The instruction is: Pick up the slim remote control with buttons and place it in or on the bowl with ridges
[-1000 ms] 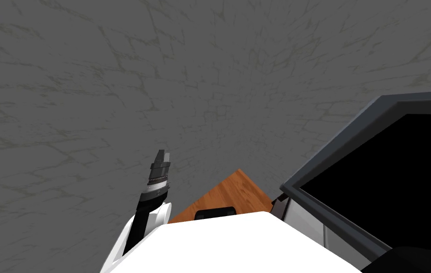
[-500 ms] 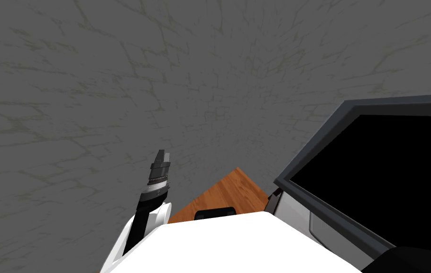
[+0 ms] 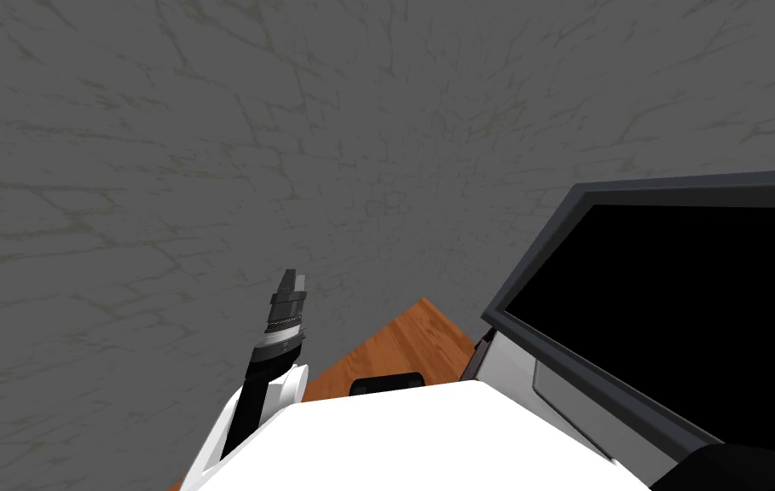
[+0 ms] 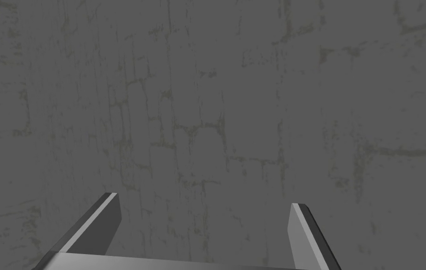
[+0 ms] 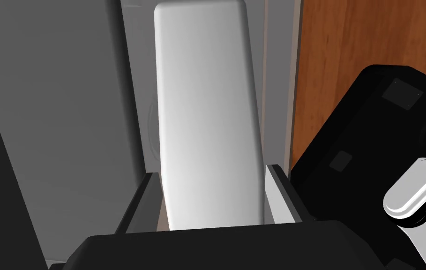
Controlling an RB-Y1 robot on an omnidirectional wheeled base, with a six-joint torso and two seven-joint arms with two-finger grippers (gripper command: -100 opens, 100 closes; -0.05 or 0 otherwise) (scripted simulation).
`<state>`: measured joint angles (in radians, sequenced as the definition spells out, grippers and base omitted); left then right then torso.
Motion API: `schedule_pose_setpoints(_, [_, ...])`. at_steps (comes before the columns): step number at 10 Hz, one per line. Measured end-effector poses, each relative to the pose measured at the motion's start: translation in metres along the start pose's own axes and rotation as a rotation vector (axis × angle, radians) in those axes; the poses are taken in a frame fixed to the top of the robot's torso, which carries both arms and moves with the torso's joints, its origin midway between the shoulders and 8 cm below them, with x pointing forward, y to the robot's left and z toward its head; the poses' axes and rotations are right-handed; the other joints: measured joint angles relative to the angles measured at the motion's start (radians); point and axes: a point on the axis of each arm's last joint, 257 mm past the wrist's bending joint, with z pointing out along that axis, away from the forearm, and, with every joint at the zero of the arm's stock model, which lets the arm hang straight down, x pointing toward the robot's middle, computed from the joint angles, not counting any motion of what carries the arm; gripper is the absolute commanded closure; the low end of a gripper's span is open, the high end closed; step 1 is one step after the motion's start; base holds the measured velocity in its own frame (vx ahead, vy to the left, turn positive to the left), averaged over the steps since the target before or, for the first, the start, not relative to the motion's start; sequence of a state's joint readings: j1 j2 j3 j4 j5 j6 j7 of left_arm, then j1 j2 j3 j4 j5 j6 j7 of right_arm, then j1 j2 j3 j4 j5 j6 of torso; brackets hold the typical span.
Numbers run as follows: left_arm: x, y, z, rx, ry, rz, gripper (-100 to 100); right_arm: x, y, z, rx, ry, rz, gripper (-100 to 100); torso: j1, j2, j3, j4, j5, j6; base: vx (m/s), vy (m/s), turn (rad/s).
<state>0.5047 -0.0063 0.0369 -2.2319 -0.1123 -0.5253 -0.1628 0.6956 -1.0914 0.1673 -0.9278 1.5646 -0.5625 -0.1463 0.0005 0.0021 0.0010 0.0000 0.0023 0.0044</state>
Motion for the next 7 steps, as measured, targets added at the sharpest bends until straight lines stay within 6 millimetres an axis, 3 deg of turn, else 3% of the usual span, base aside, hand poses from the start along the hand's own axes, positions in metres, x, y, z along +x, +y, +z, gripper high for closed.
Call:
schedule_pose_setpoints(5, [0.0,0.0,0.0,0.0,0.0,0.0,0,0.022,-0.046,-0.039,0.03,0.071,-0.061,100,-0.004,0.009,0.005,0.001,0.0,0.001,-0.212,-0.054,-0.07])
schedule_pose_setpoints(7, [0.0,0.0,0.0,0.0,0.0,0.0,0,0.03,-0.059,-0.054,0.036,0.097,-0.094,100,-0.001,0.006,0.003,0.0,0.0,0.0,-0.153,-0.05,-0.053])
